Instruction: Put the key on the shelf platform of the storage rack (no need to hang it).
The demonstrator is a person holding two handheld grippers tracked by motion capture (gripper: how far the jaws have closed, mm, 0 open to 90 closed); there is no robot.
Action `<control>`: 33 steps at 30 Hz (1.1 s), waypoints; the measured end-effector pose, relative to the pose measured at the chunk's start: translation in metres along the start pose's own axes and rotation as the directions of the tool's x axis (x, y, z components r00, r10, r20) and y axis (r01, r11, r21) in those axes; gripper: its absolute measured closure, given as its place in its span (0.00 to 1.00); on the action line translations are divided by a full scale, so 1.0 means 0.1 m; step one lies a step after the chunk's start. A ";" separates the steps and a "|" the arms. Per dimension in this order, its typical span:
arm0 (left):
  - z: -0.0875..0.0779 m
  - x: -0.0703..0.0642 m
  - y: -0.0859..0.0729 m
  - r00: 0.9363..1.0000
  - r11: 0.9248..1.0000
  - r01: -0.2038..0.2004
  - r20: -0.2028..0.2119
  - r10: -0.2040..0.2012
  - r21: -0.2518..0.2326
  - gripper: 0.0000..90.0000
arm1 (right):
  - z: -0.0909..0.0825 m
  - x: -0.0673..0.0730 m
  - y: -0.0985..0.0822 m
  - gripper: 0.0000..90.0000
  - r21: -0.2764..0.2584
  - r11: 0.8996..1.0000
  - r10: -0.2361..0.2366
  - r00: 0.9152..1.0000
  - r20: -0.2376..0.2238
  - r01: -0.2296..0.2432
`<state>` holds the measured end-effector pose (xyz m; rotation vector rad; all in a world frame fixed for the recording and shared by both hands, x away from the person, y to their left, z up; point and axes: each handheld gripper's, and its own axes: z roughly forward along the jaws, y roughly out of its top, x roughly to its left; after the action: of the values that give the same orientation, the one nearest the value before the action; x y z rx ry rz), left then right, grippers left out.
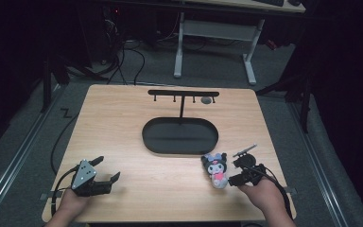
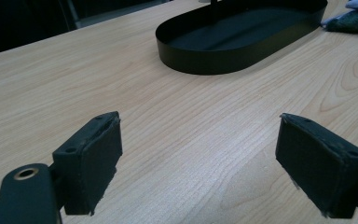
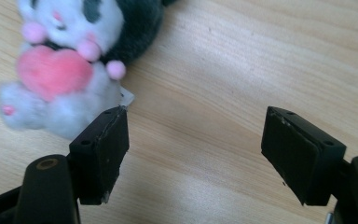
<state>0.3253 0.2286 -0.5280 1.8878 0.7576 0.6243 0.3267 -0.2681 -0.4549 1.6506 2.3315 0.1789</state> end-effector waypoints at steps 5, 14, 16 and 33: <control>0.01 0.00 0.00 1.000 1.000 0.001 0.002 -0.001 0.003 0.17 | -0.13 0.08 0.07 0.26 -0.010 1.000 -0.014 1.000 -0.002 0.014; 0.00 0.01 0.00 1.000 1.000 0.005 0.006 -0.005 0.003 0.17 | -0.20 0.29 0.20 0.26 -0.037 0.998 -0.043 0.998 -0.041 0.041; 0.00 0.01 0.00 1.000 1.000 0.005 0.005 -0.005 0.005 0.17 | -0.17 0.36 0.25 0.25 -0.032 0.999 -0.046 0.997 -0.061 0.045; 0.01 0.00 0.00 1.000 1.000 0.000 0.004 0.000 0.004 0.17 | 0.11 0.56 0.28 0.18 0.019 1.000 -0.016 0.995 -0.098 0.018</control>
<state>0.3257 0.2280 -0.5282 1.8922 0.7570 0.6196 0.3382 -0.2068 -0.4668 1.6666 2.4257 0.2390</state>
